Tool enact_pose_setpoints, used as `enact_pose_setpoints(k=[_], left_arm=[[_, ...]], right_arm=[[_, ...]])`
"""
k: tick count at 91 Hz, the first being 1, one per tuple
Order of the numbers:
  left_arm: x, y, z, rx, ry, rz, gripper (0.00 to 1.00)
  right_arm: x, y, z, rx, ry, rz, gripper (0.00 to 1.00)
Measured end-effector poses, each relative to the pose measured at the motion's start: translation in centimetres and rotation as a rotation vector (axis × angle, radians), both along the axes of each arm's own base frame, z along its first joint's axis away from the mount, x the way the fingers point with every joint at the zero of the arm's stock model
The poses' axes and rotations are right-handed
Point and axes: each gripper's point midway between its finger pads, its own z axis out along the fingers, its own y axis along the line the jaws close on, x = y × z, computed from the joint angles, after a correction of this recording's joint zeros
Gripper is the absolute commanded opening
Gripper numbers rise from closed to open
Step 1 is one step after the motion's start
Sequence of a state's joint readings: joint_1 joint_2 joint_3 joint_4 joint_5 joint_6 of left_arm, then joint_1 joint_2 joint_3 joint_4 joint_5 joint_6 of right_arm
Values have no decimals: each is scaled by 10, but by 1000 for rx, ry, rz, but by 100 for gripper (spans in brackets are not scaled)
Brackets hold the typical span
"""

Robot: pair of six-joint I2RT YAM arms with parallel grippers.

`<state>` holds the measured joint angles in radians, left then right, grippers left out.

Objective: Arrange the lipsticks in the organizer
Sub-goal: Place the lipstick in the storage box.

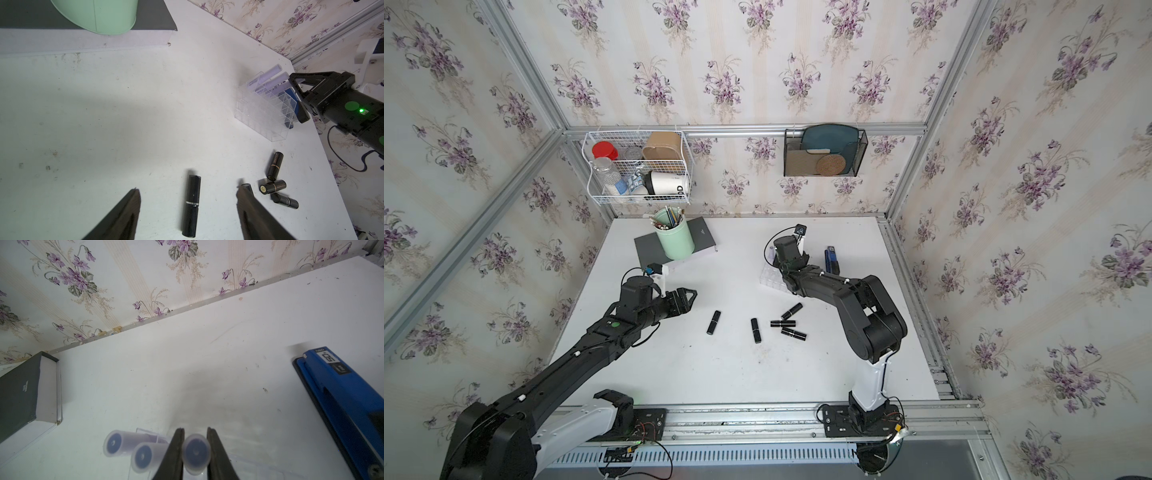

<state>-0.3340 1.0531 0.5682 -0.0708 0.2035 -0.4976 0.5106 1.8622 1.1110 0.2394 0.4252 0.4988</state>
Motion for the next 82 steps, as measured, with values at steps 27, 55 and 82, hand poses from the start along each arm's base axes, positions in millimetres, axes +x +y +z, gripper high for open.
enact_pose_setpoints(k=[27,55,82], left_arm=[[0,-3,0,-3,4,-4,78],[1,-6,11,44,15,-43,77],[-29,-29,-16,170,167,-163,73]], right_arm=[[-11,3,29,41,-28,26,34],[-26,-1,58,85,-48,37,36],[-67,1,47,177,54,99,37]])
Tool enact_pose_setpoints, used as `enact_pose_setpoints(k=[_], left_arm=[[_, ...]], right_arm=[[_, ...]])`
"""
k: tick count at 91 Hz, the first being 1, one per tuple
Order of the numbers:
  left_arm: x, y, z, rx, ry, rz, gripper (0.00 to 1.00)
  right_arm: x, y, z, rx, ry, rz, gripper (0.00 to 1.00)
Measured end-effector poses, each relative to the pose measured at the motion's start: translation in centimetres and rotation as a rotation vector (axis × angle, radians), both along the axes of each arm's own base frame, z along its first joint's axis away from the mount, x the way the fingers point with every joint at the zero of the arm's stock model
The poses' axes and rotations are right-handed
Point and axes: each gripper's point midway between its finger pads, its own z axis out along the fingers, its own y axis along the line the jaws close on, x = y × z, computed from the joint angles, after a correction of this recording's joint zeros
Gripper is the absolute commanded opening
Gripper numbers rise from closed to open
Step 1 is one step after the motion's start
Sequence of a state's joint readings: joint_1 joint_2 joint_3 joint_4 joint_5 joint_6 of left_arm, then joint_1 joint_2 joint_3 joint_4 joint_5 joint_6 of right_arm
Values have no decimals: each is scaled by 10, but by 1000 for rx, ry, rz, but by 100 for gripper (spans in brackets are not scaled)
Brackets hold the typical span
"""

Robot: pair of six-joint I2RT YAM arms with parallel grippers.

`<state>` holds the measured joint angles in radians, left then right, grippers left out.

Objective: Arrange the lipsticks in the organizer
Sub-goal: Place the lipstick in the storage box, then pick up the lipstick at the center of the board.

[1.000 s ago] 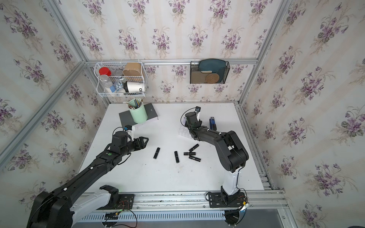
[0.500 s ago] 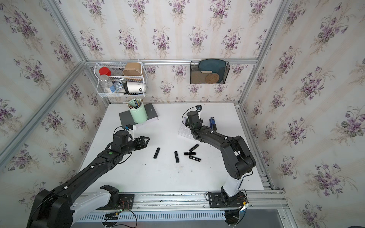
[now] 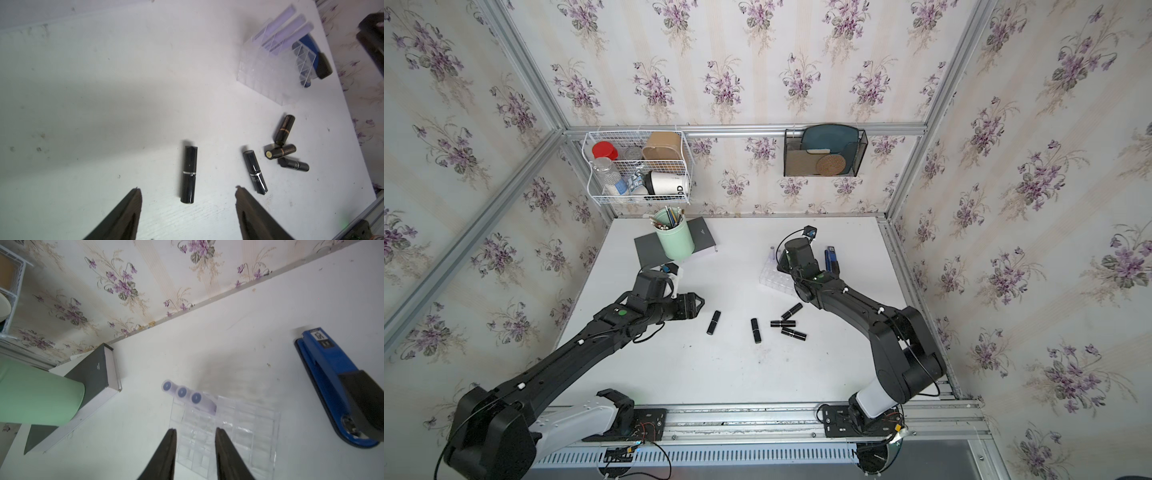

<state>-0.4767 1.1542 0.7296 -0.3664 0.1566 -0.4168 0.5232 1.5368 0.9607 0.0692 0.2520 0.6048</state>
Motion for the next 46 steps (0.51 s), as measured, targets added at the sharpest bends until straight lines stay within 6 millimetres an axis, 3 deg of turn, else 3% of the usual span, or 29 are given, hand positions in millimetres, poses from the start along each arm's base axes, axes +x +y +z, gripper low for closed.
enact_pose_setpoints(k=[8,17,32,46], left_arm=[[-9,-10,-12,42,49,-42,71],[-8,-14,-17,86,71,-47,67],[-4,-19,-22,132,85,-54,64],[-7,-22,-29,146,102,-63,63]], right_arm=[[-20,11,-7,-5,48,57,38],[-50,38,-15,-8,109,170,38],[-108,72,-43,-54,249,348,41],[-144,91,-69,-123,366,456,43]])
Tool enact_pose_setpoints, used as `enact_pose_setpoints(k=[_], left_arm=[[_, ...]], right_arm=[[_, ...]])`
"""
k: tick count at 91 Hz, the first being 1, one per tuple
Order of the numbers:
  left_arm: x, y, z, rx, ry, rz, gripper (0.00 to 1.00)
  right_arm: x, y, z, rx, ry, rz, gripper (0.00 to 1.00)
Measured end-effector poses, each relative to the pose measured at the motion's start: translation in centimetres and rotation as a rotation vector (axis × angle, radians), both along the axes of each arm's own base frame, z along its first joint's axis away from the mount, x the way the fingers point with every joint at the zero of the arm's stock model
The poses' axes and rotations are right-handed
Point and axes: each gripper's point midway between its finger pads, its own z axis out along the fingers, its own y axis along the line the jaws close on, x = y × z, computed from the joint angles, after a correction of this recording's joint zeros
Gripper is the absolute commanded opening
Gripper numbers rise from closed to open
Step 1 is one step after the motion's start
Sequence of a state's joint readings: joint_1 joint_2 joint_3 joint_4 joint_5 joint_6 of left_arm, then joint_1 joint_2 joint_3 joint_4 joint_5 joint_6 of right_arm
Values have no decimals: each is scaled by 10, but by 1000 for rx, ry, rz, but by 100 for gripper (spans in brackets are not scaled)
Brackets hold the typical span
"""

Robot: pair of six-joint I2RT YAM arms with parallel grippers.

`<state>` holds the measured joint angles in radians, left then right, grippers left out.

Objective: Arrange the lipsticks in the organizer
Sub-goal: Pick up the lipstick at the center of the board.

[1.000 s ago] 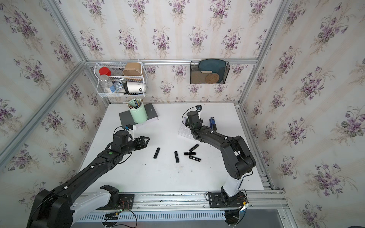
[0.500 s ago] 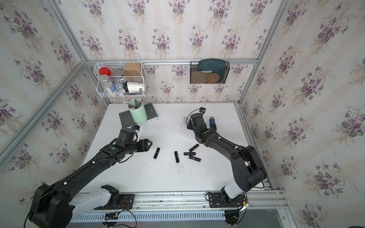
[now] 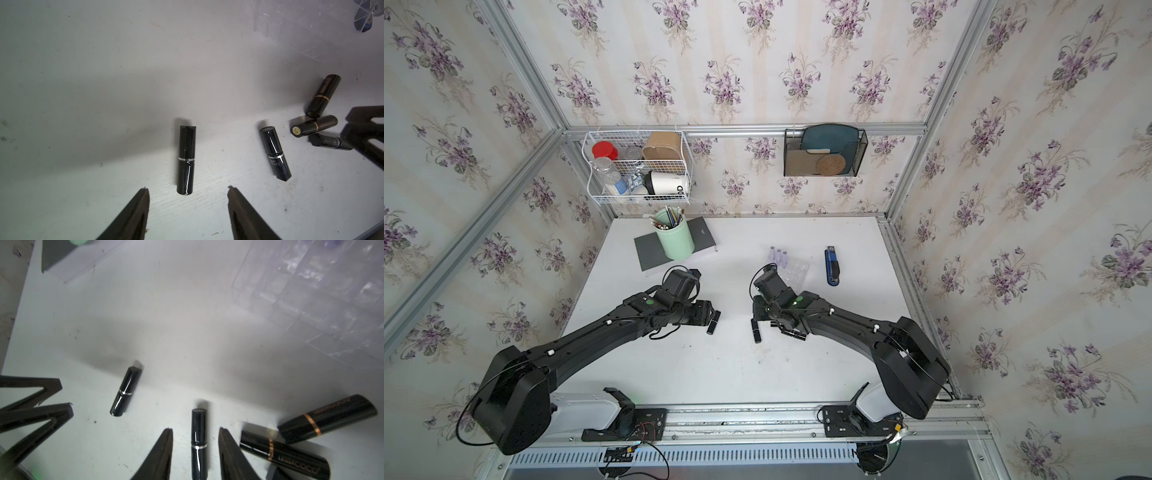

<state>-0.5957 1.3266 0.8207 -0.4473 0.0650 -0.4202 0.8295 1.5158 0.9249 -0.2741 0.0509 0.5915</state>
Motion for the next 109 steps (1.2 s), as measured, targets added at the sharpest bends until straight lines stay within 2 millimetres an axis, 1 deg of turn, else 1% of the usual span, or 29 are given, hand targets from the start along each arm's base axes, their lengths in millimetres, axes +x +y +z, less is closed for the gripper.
enact_pose_setpoints(k=[10,22,47,60,63,79,88,109], left_arm=[[-4,0,-8,-10,31,14,62],[-5,-1,-16,-2,58,20,59],[-11,0,-38,67,134,12,56],[-11,-6,-45,108,155,-15,56],[-12,-8,-48,120,163,-24,53],[-14,-13,-63,188,197,-67,48],[-11,-12,-66,228,191,-78,43],[-12,-6,-76,298,189,-98,33]], right_arm=[[-14,9,-12,-54,38,57,43],[-18,19,-12,-83,34,93,43],[-13,16,-7,-89,3,78,42],[-13,14,-10,-90,4,61,42],[-13,13,-9,-90,1,59,42],[-12,9,-5,-89,-18,47,42],[-11,10,-4,-86,-24,45,42],[-11,10,-3,-74,-31,43,41]])
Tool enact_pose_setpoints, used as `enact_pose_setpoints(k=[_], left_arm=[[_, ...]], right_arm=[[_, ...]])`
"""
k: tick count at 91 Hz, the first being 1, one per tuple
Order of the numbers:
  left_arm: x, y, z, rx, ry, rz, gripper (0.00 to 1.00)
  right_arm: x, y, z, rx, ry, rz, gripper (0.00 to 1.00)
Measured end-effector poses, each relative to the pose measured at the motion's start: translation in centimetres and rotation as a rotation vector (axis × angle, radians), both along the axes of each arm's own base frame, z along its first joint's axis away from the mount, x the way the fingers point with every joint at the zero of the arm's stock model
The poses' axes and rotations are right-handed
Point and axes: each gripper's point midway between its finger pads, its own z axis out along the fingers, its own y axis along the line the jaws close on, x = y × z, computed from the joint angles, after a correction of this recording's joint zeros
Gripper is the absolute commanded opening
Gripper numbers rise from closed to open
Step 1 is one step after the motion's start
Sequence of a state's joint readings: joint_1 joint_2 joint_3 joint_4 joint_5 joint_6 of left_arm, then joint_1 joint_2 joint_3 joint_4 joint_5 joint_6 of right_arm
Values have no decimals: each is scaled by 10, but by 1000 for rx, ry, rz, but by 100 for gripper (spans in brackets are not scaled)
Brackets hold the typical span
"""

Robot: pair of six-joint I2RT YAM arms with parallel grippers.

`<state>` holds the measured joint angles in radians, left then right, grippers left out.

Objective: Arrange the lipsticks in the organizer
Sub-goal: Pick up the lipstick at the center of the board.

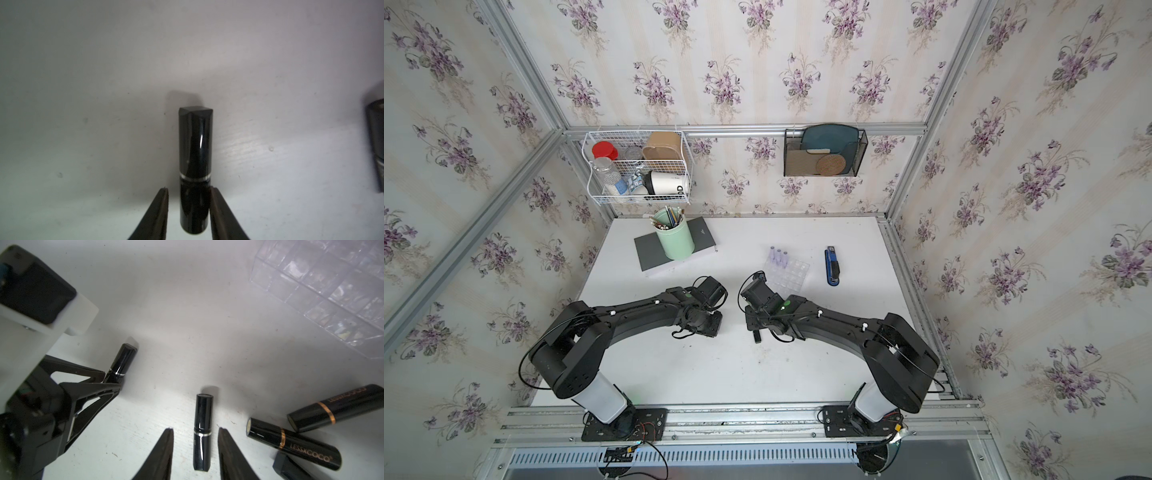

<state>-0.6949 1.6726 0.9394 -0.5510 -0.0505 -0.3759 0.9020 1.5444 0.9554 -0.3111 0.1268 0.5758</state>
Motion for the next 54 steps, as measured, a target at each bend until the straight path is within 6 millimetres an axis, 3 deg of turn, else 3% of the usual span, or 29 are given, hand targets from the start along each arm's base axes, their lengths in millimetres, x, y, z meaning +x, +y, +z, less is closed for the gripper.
enact_pose_setpoints(k=[14,32,39,45,54], left_arm=[[1,1,-4,14,3,-15,26],[7,-6,3,6,-14,-48,8],[12,-11,23,-32,-65,-74,5],[16,-22,53,-138,-170,-110,5],[9,-30,86,-315,-346,-186,5]], right_arm=[[1,1,5,13,-13,-2,40],[7,0,16,57,-13,-19,40],[14,-5,26,142,10,-50,42],[20,-12,34,246,42,-86,45],[22,-19,52,421,101,-106,53]])
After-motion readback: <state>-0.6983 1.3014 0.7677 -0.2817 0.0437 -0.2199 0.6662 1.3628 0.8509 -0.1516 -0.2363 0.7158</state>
